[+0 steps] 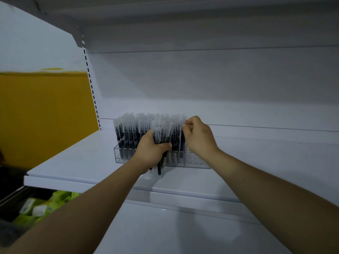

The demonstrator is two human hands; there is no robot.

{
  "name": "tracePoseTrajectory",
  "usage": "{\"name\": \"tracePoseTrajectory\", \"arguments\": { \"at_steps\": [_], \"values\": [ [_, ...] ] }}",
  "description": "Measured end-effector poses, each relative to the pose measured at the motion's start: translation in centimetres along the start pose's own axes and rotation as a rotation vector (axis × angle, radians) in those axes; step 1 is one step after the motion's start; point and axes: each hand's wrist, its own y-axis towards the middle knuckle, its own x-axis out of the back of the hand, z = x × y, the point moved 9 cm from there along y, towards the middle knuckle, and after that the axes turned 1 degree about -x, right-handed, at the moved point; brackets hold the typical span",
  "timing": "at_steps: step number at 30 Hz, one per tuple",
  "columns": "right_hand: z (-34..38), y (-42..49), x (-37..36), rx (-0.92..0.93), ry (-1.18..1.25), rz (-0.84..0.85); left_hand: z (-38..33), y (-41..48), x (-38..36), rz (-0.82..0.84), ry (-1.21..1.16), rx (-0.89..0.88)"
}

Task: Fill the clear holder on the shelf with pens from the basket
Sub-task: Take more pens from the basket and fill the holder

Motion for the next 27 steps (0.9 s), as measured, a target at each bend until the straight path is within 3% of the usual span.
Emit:
{"name": "tracePoseTrajectory", "arguments": {
  "at_steps": [10, 14, 21, 27],
  "values": [
    [0.2, 0.0, -1.0, 0.027, -0.127, 0.102, -0.5, -0.1, -0.3, -0.008, -0.033, 0.001],
    [0.6, -0.9, 1.0, 0.059, 0.092, -0.037, -1.0, -0.2, -0.4, -0.004, -0.013, -0.02],
    [0.1, -1.3, 0.8, 0.022, 0.221, 0.075, -2.6, -0.3, -2.6, 0.073, -0.034, -0.064],
    [-1.4, 0.1, 3.9, -0.071, 0.453, -0.128, -2.0, 0.0, -2.6, 0.033, -0.038, -0.042]
  ]
}}
